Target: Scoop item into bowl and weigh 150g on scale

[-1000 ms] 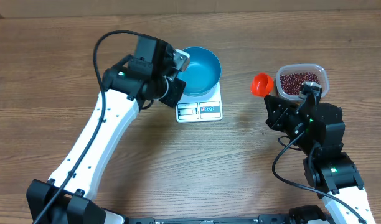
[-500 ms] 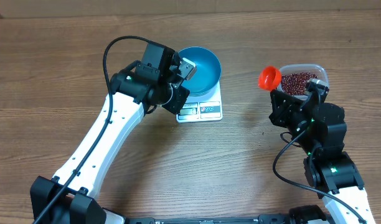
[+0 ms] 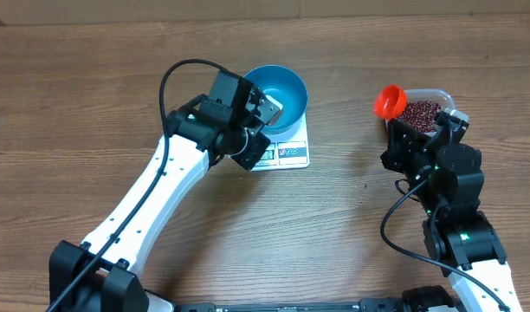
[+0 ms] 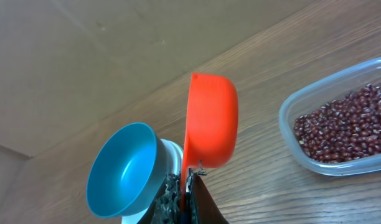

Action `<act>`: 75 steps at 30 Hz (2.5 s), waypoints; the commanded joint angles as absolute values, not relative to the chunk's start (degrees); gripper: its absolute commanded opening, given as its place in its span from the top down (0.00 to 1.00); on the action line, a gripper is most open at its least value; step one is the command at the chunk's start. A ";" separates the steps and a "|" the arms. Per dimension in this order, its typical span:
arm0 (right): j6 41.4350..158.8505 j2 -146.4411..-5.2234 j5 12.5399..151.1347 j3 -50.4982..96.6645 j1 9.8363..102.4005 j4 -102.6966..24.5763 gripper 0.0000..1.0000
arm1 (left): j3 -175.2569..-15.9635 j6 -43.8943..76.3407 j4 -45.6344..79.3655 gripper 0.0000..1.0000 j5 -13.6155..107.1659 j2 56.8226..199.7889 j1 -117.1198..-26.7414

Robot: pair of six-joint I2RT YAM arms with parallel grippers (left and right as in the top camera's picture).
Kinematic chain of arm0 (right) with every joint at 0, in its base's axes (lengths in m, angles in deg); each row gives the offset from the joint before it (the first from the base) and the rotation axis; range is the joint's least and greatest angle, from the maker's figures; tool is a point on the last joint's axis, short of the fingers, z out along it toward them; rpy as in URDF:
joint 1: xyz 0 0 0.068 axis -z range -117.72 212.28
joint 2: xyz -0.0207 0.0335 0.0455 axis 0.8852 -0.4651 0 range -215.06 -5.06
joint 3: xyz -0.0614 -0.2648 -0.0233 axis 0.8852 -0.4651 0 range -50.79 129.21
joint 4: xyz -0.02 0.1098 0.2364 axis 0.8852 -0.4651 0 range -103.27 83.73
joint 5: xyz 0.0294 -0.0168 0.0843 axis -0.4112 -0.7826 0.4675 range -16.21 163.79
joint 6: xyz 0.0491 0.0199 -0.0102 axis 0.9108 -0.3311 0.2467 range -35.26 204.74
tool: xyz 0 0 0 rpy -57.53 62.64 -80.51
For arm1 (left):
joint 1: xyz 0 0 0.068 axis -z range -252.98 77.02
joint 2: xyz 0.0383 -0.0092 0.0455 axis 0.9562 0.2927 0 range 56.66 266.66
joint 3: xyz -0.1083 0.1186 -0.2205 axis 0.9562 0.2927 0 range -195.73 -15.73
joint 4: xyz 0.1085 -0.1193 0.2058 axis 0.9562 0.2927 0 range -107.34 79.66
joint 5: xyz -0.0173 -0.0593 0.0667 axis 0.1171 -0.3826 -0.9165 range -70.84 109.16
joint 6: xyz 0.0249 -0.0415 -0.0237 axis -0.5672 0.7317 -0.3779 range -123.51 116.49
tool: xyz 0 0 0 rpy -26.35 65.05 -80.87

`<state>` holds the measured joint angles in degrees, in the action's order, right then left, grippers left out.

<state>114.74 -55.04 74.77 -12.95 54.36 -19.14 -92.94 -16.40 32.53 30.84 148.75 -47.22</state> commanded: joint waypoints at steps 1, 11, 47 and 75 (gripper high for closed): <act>114.44 -54.36 73.19 -11.70 54.64 -18.57 0.96 | -92.70 -19.20 31.63 0.96 30.51 147.57 -46.19; 114.48 -54.69 73.19 -11.70 54.64 -18.13 0.96 | -92.70 -19.20 29.95 0.96 29.22 151.83 -42.50; 114.63 -54.69 73.85 -11.70 54.64 -18.15 0.96 | -92.70 -12.05 18.47 0.96 16.77 166.11 -35.44; 114.66 -54.69 73.85 -11.70 54.64 -18.79 0.97 | -92.70 -9.71 15.15 0.96 12.77 169.91 -35.72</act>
<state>114.74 -55.04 73.80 -12.95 54.38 -19.16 -92.83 -10.87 15.39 13.66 169.54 -35.83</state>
